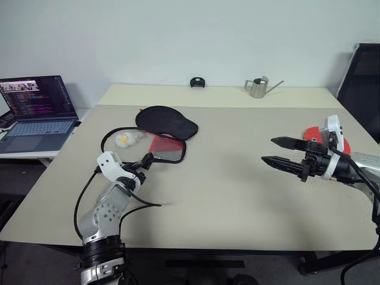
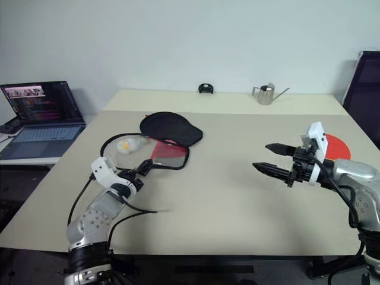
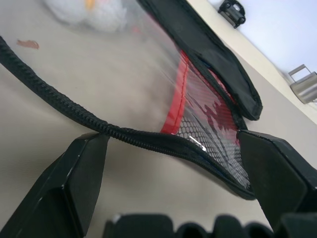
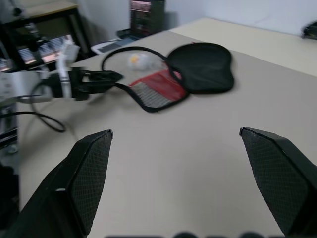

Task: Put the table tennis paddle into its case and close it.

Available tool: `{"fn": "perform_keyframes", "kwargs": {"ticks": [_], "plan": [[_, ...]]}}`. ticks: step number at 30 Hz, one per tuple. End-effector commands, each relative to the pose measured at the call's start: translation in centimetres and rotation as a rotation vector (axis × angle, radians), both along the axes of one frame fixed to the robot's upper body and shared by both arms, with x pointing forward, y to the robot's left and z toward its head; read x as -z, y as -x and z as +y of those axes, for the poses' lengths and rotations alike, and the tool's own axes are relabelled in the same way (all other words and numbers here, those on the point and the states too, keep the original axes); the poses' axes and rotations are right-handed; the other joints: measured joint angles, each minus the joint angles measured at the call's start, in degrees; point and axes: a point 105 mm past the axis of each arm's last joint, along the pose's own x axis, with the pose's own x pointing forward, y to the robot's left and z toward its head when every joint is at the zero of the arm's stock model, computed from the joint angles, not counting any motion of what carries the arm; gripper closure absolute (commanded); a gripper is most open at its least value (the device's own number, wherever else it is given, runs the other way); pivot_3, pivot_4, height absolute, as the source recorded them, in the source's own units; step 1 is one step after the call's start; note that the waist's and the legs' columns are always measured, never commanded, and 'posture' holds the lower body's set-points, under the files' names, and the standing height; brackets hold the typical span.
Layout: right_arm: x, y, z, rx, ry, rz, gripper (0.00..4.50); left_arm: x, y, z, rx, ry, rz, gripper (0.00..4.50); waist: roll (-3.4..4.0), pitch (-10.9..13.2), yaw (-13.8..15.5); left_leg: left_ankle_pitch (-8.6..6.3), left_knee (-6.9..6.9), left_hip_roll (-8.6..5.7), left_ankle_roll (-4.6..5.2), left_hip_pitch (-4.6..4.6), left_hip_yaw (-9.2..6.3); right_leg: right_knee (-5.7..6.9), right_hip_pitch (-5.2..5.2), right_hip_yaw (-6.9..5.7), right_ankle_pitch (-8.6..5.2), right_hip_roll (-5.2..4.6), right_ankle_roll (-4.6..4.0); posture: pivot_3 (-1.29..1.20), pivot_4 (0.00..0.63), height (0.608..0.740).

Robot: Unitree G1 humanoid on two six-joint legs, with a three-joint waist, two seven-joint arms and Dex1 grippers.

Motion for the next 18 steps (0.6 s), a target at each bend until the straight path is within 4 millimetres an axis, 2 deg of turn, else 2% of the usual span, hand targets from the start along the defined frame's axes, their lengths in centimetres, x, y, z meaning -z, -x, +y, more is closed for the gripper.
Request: {"fn": "perform_keyframes", "kwargs": {"ticks": [1,13,16,18], "plan": [[-1.1,1.1,1.0,-0.068,0.033,-0.052,0.01,-1.1,-0.5,0.4,-0.027,0.020,-0.042,0.00,-0.08,0.05,0.02,0.00,0.00,0.00,0.00,0.00,-0.01,0.00,0.00,0.00,0.00,0.00,0.00,0.00,0.150,0.740],[-0.8,0.9,0.8,-0.047,0.032,-0.050,0.01,-1.1,-2.7,0.2,-0.044,0.059,-0.054,0.00,-0.18,0.08,0.21,0.01,0.02,0.00,-0.02,0.00,-0.02,0.01,0.01,-0.04,0.00,-0.01,0.00,0.00,0.150,0.740],[-0.8,0.9,0.7,-0.041,0.028,-0.052,0.00,-1.2,-3.3,0.6,-0.063,0.051,-0.060,0.55,-0.18,0.08,0.22,0.02,0.02,-0.01,-0.02,0.00,-0.03,0.02,0.01,-0.05,0.00,-0.01,0.01,0.00,0.150,0.740],[-0.8,0.9,0.7,-0.038,0.028,-0.053,0.00,-1.5,-3.6,0.6,-0.051,0.053,-0.070,1.26,-0.22,0.10,0.20,0.01,0.02,-0.01,-0.02,0.00,-0.02,0.02,0.00,-0.04,0.00,-0.01,0.00,0.00,0.150,0.740]]}}
